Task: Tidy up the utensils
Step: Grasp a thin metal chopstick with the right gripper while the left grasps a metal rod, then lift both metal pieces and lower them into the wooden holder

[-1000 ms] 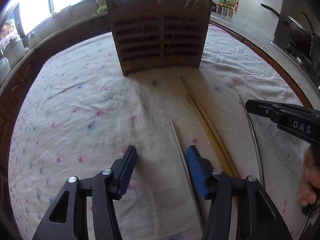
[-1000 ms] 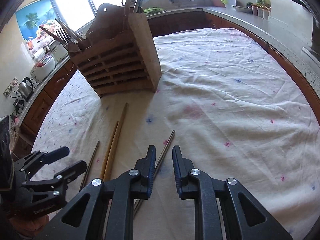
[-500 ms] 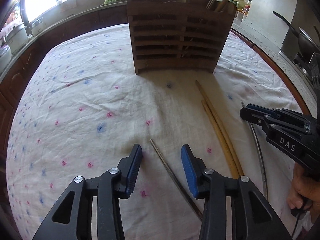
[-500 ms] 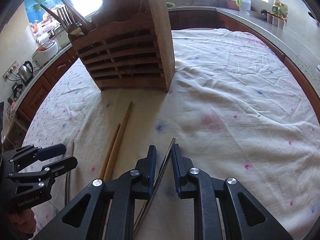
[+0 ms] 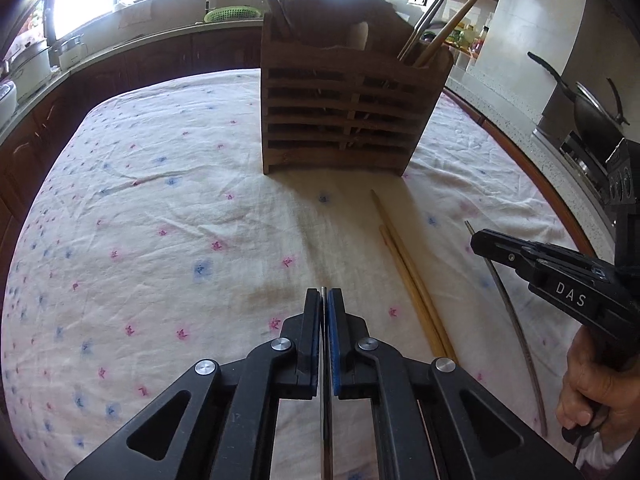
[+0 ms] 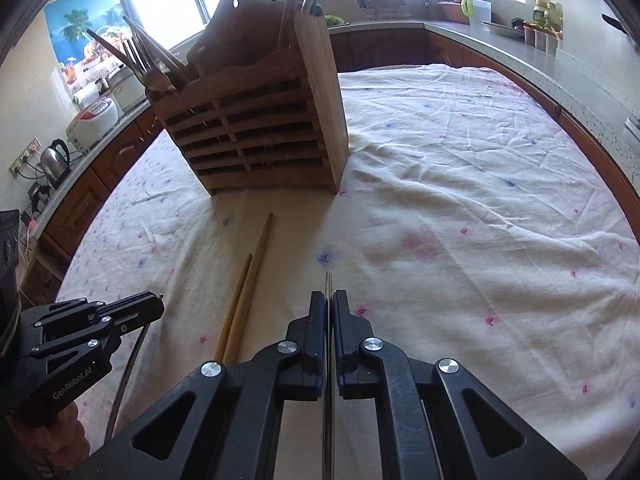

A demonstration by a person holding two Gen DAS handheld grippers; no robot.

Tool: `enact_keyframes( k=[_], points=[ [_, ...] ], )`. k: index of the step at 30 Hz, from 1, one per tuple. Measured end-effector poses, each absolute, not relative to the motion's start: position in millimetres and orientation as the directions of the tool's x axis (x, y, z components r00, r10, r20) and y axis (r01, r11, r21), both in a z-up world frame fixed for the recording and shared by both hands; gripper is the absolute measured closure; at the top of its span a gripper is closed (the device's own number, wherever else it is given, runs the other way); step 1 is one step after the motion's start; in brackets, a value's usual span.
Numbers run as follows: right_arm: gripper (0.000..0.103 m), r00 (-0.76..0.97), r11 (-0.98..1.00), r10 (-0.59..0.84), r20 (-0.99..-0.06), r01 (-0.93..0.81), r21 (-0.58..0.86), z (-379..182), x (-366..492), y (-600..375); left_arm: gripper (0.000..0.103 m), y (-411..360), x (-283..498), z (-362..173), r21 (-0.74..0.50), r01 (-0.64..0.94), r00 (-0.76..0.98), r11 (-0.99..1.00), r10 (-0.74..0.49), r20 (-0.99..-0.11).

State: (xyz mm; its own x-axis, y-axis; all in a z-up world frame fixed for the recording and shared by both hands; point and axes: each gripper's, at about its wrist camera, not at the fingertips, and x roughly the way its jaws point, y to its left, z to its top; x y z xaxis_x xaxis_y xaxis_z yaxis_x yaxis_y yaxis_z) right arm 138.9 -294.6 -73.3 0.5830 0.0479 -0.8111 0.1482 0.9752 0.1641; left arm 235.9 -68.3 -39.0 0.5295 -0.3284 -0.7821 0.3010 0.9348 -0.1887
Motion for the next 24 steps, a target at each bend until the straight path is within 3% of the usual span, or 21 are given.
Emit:
enact_keyframes(
  k=[10,24],
  points=[
    [0.099,0.716,0.959,0.116,-0.688,0.099,0.265,1.0,98.8,-291.2,0.101,-20.5,183.3,28.4,-0.255,0.345,0.622,0.904,-0.423,-0.659],
    [0.099,0.855,0.966,0.104,-0.508,0.035,0.258,89.1,59.1,-287.6,0.101,30.5,124.6,82.7,-0.297,0.345,0.714,0.89,-0.455,-0.533]
  ],
)
